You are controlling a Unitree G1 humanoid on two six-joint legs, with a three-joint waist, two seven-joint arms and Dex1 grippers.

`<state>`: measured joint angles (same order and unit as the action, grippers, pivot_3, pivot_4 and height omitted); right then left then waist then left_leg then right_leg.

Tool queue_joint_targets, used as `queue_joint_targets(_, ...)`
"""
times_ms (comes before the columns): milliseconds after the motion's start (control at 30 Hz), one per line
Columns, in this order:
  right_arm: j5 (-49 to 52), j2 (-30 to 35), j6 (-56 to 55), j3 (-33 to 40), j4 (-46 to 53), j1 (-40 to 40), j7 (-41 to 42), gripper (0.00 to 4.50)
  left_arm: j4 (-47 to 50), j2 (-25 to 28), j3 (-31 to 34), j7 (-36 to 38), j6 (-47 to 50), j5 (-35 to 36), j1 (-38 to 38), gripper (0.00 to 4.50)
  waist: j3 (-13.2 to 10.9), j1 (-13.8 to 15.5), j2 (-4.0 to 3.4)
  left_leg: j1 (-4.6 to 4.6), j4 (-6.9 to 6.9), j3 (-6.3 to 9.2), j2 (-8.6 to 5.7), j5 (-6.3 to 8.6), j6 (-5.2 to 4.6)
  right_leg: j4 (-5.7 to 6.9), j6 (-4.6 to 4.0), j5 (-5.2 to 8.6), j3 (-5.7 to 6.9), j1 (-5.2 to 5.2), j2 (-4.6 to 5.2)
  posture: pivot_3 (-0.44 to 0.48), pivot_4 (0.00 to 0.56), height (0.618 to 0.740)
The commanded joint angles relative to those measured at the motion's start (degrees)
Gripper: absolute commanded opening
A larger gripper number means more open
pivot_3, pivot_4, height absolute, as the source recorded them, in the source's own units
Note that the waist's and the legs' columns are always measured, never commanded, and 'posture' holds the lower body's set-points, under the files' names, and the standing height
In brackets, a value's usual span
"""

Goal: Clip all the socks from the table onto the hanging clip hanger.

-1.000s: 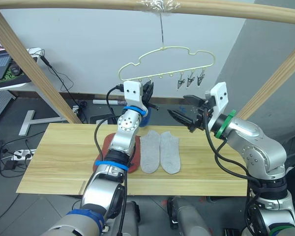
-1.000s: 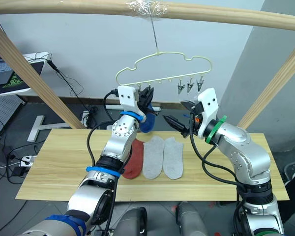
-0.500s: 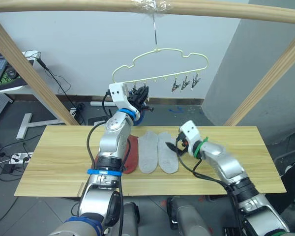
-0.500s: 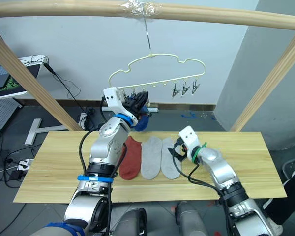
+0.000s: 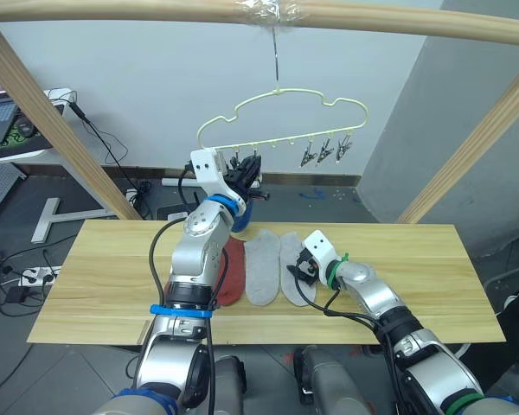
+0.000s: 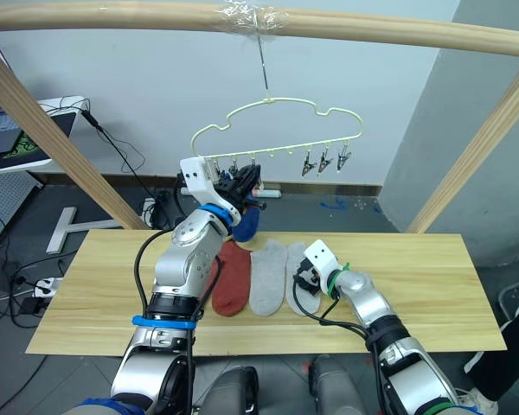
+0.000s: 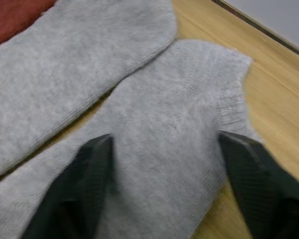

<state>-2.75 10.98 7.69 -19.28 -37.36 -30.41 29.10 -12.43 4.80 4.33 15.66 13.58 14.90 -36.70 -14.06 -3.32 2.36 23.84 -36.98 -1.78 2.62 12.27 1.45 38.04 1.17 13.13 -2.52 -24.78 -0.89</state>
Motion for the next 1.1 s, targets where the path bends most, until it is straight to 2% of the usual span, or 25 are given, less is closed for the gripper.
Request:
queue_joint_targets(33, -2.04, 2.24, -0.22, -0.49, -1.34, 3.08, 2.36, 2.1, 0.75, 0.25, -0.3, -0.11, 1.05, -0.31, 0.62, 0.04, 0.0, 0.1, 0.0, -0.04, 0.0, 0.0, 0.0, 0.0, 0.0, -0.01, 0.0, 0.0, 0.0, 0.05, 0.0, -0.036, 0.258, 0.74)
queue_joint_targets(233, -2.17, 6.42, -0.67, 0.54, 6.56, 7.06, 5.2, 0.03, 2.0, 0.18, -0.2, 0.87, 3.03, 0.99, 1.32, 0.04, 0.0, 0.16, 0.0, -0.16, 0.0, 0.07, 0.01, 0.0, 0.0, -0.12, 0.01, 0.01, 0.02, 0.31, 0.09, -0.045, 0.257, 0.74)
queue_joint_targets(367, -1.79, 9.18, 0.05, 1.51, 12.12, 9.06, 6.34, 0.03, 3.09, 0.22, 0.23, 2.3, 5.5, 2.92, 1.82, 0.04, 0.0, 0.17, 0.0, -0.29, 0.0, 0.07, -0.01, 0.0, 0.0, -0.17, 0.01, 0.01, 0.0, 0.46, 0.09, -0.048, 0.256, 0.74)
queue_joint_targets(500, 0.82, 13.27, -0.99, 3.74, 29.12, 11.63, 9.25, 0.03, 5.47, 0.08, 4.46, 4.01, 16.57, 12.63, 2.0, 0.04, -0.09, 0.03, -0.06, -0.3, 0.03, 0.08, -0.01, 0.0, 0.0, -0.17, 0.01, 0.02, 0.0, 0.45, 0.07, -0.054, 0.254, 0.74)
queue_joint_targets(600, 1.99, 14.01, 1.85, 4.51, 35.8, 12.6, 10.1, 0.03, 6.35, 0.74, 4.9, 3.98, 19.11, 14.14, 2.11, 0.04, -0.13, -0.51, -0.08, -0.32, 0.04, 0.11, -0.02, 0.01, 0.01, -0.17, 0.02, 0.02, -0.04, 0.41, -0.02, -0.054, 0.254, 0.74)
queue_joint_targets(733, 2.98, 12.28, 7.74, 5.98, 43.76, 11.85, 8.31, 0.03, 8.62, -0.37, 7.14, 3.37, 24.11, 19.99, 2.03, 0.04, -0.14, -0.31, -0.08, -0.39, 0.07, 0.23, 0.02, 0.01, 0.01, -0.13, 0.0, 0.03, 0.09, 0.49, -0.07, -0.067, 0.244, 0.74)
queue_joint_targets(1100, 3.34, 7.44, 14.18, 6.31, 48.37, 7.76, 5.13, 0.03, 12.14, -0.85, 5.92, 2.7, 26.73, 21.76, 4.38, 0.04, -0.14, -0.02, -0.08, -0.29, 0.08, 0.13, -0.01, 0.01, 0.01, -0.33, 0.0, 0.04, 0.02, 0.47, 0.08, -0.073, 0.24, 0.74)
